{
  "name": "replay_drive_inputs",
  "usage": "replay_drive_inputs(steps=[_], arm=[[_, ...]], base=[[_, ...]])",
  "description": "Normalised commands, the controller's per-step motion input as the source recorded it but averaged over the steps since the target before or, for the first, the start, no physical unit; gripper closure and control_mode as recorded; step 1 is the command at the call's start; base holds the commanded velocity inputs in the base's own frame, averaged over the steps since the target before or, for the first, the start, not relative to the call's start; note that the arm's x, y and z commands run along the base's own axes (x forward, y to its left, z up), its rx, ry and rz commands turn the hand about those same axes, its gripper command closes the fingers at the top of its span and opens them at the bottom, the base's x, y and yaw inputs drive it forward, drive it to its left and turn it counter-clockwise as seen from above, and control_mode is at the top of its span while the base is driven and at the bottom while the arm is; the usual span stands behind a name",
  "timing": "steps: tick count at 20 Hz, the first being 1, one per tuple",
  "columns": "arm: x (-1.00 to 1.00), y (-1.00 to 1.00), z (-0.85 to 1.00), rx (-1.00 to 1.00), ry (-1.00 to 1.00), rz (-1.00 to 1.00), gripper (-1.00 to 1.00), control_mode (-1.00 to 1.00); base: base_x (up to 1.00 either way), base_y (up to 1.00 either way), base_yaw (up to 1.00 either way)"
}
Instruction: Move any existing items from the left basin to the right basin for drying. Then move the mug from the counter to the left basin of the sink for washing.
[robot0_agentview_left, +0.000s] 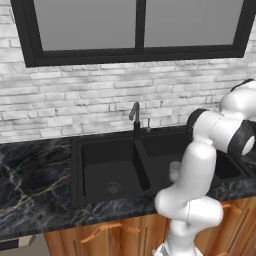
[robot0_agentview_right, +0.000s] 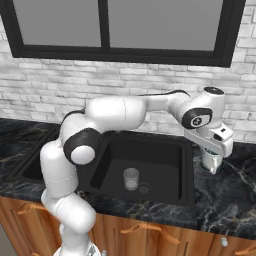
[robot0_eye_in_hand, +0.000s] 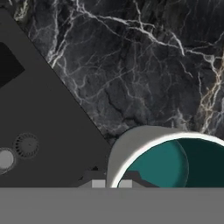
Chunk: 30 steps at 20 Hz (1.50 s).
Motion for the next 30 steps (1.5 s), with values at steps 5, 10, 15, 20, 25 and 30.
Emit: replay_drive_inputs(steps=[5,10,15,20,25,30], arm=[[-0.11,0.86,0.12,-0.05,0.03,0.15,1.0,-1.0],[-0.19,0.79,0.16,-0.06,0.05,0.16,1.0,-1.0],[-0.25,0.78,0.24,-0.06,0.07,0.14,1.0,-1.0],[-0.24,0.76,0.2,-0.05,0.1,0.15,1.0,-1.0],[-0.23,0.77,0.12,-0.02,0.09,0.16,1.0,-1.0],[-0.17,0.82,0.05,0.0,0.09,0.16,1.0,-1.0]], base=[[0.0,0.0,0.0],[0.0,0.0,0.0],[0.0,0.0,0.0],[0.0,0.0,0.0],[0.0,0.0,0.0],[0.0,0.0,0.0]])
